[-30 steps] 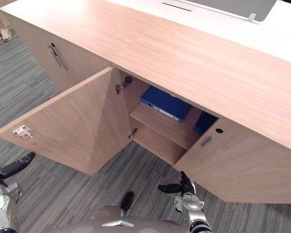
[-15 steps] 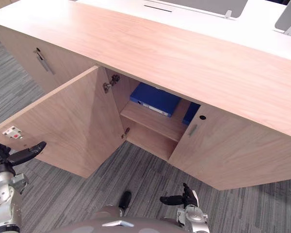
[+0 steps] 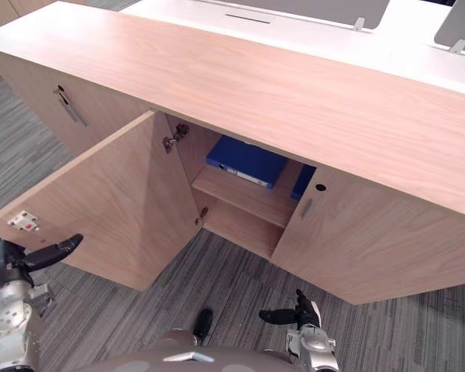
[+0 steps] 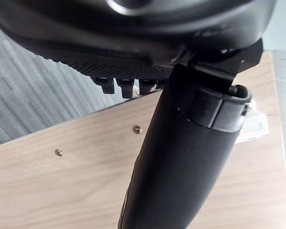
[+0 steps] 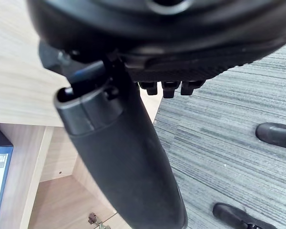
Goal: Walk over to the cabinet, pick up the folder, carry it to the office cabinet, place the folder inside the office cabinet, then close the office cabinet door
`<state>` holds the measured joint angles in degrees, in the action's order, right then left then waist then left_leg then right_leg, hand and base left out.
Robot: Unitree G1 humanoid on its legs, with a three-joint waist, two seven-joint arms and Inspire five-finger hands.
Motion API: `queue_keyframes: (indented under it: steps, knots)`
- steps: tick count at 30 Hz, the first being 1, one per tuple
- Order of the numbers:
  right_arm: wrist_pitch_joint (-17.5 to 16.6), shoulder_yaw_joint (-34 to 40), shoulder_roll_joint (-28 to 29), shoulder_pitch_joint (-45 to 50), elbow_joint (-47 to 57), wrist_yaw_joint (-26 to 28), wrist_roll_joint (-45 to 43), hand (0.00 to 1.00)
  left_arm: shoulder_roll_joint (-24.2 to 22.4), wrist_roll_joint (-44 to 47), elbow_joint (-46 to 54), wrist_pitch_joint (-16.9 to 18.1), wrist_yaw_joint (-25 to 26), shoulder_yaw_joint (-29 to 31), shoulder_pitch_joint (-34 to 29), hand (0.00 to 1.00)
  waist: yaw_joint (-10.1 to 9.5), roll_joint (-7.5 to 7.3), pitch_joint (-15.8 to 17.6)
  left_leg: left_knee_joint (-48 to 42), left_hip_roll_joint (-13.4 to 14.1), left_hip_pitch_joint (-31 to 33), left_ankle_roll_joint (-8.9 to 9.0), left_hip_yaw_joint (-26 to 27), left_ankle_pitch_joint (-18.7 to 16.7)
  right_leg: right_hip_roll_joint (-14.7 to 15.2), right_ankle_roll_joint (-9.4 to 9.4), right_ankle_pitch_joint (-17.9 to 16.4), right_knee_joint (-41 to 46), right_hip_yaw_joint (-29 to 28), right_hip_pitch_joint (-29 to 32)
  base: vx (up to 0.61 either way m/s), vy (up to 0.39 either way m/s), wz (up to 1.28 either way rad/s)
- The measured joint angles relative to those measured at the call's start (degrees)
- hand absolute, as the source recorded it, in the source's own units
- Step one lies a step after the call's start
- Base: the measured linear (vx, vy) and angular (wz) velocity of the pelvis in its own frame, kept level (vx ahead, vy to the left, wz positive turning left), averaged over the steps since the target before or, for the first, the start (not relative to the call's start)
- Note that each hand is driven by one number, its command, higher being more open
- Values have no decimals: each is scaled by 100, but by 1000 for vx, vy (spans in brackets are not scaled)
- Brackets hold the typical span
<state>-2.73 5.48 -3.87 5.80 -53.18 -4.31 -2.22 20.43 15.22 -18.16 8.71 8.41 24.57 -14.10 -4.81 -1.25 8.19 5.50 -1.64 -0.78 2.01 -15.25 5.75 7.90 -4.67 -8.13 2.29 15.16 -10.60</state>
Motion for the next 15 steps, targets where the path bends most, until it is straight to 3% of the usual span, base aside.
queue_keyframes:
  steps: [7, 15]
  knots:
    - [23, 13, 114, 207, -3, 0, 0, 100, -730, 120, 472, -30, -246, -529, -896, 100, 1, -57, -58, -2, -7, 43, -14, 137, 7, 30, -51, 40, -8, -139, 100, -15, 7, -9]
    - [22, 13, 152, 221, 8, 51, -1, 100, -1014, 450, 817, -37, -654, -1143, -1497, 100, -32, 2, -66, -3, -26, 49, -76, 178, 55, 67, -83, 60, 33, -164, 132, 1, 0, -1]
